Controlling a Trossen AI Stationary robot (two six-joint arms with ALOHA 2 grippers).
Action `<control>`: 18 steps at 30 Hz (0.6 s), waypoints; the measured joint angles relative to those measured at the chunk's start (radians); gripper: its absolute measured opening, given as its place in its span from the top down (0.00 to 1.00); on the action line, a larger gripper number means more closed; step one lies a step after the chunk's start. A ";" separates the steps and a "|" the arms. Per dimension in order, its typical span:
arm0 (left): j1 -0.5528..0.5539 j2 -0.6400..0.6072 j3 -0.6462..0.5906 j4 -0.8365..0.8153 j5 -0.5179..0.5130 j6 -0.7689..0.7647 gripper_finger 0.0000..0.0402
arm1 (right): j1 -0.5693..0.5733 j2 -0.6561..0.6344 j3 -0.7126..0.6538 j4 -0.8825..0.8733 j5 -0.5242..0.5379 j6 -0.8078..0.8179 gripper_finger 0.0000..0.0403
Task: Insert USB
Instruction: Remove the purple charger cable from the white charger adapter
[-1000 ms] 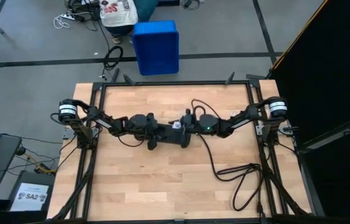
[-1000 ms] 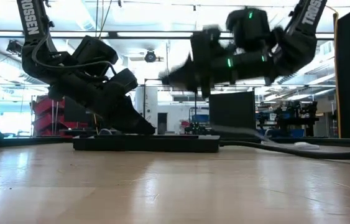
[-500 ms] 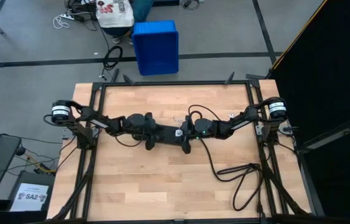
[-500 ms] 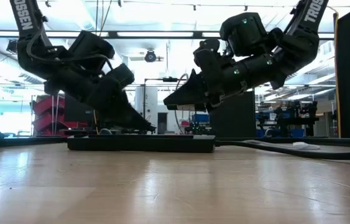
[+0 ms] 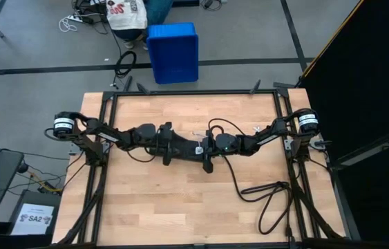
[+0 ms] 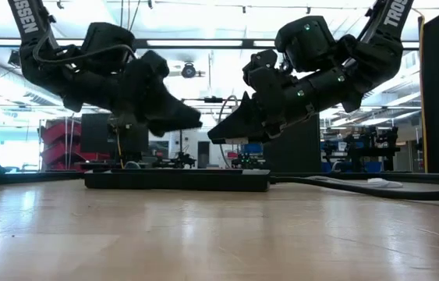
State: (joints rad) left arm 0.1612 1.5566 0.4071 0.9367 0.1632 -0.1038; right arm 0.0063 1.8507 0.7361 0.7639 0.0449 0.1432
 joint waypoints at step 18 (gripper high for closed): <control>-0.020 0.149 0.178 0.009 0.085 -0.007 0.47 | 0.000 0.000 -0.001 0.043 -0.015 -0.022 0.73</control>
State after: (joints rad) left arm 0.1410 1.7057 0.5855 0.9456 0.2480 -0.1107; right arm 0.0063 1.8511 0.7353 0.8070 0.0302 0.1211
